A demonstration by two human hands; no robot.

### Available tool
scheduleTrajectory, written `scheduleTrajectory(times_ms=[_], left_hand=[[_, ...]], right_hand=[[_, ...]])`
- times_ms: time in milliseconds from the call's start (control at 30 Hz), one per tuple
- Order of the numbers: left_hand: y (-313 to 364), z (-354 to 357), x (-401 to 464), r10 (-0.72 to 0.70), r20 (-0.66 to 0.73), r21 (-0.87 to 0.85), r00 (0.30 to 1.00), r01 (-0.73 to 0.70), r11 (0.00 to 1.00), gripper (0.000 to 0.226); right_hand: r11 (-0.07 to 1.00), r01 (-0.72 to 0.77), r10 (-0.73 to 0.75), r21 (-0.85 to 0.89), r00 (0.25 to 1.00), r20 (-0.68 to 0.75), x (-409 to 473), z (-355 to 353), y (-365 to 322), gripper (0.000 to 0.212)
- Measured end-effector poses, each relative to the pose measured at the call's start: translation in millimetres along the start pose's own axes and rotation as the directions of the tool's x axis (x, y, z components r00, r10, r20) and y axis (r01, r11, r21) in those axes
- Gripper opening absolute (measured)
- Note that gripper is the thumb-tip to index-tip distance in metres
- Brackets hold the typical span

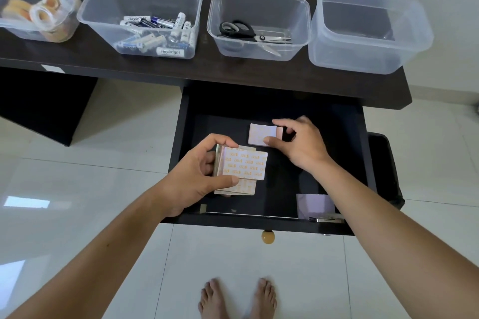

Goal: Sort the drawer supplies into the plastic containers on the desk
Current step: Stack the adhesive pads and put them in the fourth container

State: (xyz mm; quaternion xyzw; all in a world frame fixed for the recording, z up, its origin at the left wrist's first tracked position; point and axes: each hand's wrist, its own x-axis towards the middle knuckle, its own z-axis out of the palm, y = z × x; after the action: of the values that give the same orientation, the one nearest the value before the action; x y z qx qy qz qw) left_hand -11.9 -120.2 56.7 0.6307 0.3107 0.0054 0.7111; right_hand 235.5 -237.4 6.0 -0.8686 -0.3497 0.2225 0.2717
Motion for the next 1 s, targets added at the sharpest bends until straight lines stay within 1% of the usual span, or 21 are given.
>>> scheduleTrajectory(times_ms=[67, 133, 200, 300, 367, 433, 500, 533, 567, 667, 733, 867, 1000], left_hand=[[0, 0, 1, 0.003, -0.007, -0.014, 1.0, -0.003, 1.0, 0.061], [-1, 0, 1, 0.004, -0.013, -0.027, 1.0, -0.005, 1.0, 0.061], [-1, 0, 1, 0.006, -0.016, -0.04, 1.0, -0.007, 0.999, 0.061], [-1, 0, 1, 0.001, -0.016, -0.047, 1.0, -0.001, 0.999, 0.061], [-1, 0, 1, 0.001, -0.012, -0.048, 1.0, -0.002, 0.999, 0.06], [0, 1, 1, 0.0, -0.004, -0.035, 1.0, 0.0, 0.999, 0.06], [1, 1, 0, -0.004, 0.003, -0.028, 1.0, 0.004, 1.0, 0.06], [1, 1, 0, -0.002, 0.002, -0.031, 1.0, 0.002, 1.0, 0.06], [1, 1, -1, 0.003, 0.0, -0.038, 1.0, -0.003, 0.999, 0.06], [2, 0, -2, 0.026, -0.019, -0.087, 0.999, -0.028, 0.996, 0.06], [2, -1, -3, 0.04, -0.037, -0.124, 0.999, -0.044, 0.991, 0.063], [2, -2, -3, 0.06, -0.037, -0.159, 0.998, -0.065, 0.985, 0.065], [2, -3, -3, 0.085, -0.039, -0.179, 0.996, -0.09, 0.98, 0.068]], right_hand=[[0.999, 0.01, -0.01, -0.042, 1.0, 0.014, 0, 5, 4, 0.05], [1.0, 0.016, -0.016, -0.007, 1.0, 0.006, -3, 4, 5, 0.044], [0.997, 0.015, -0.015, 0.07, 1.0, 0.002, -8, -2, 3, 0.038], [0.966, -0.045, 0.03, 0.255, 0.998, 0.064, -16, -15, 0, 0.028], [0.884, -0.081, 0.048, 0.46, 0.995, 0.084, -25, -24, -7, 0.025], [0.746, -0.088, 0.042, 0.66, 0.996, 0.085, -37, -38, -17, 0.022], [0.648, -0.085, -0.003, 0.757, 0.993, 0.114, -49, -50, -28, 0.021], [0.635, -0.085, -0.04, 0.768, 0.989, 0.142, -55, -54, -35, 0.022], [0.651, -0.082, -0.076, 0.754, 0.982, 0.173, -59, -55, -40, 0.025], [0.778, -0.02, -0.151, 0.628, 0.964, 0.218, -65, -47, -52, 0.022], [0.821, 0.001, -0.143, 0.571, 0.968, 0.204, -66, -38, -56, 0.02], [0.82, 0.027, -0.115, 0.572, 0.986, 0.118, -65, -25, -59, 0.022], [0.845, 0.086, -0.14, 0.527, 0.988, 0.063, -62, -20, -58, 0.023]])
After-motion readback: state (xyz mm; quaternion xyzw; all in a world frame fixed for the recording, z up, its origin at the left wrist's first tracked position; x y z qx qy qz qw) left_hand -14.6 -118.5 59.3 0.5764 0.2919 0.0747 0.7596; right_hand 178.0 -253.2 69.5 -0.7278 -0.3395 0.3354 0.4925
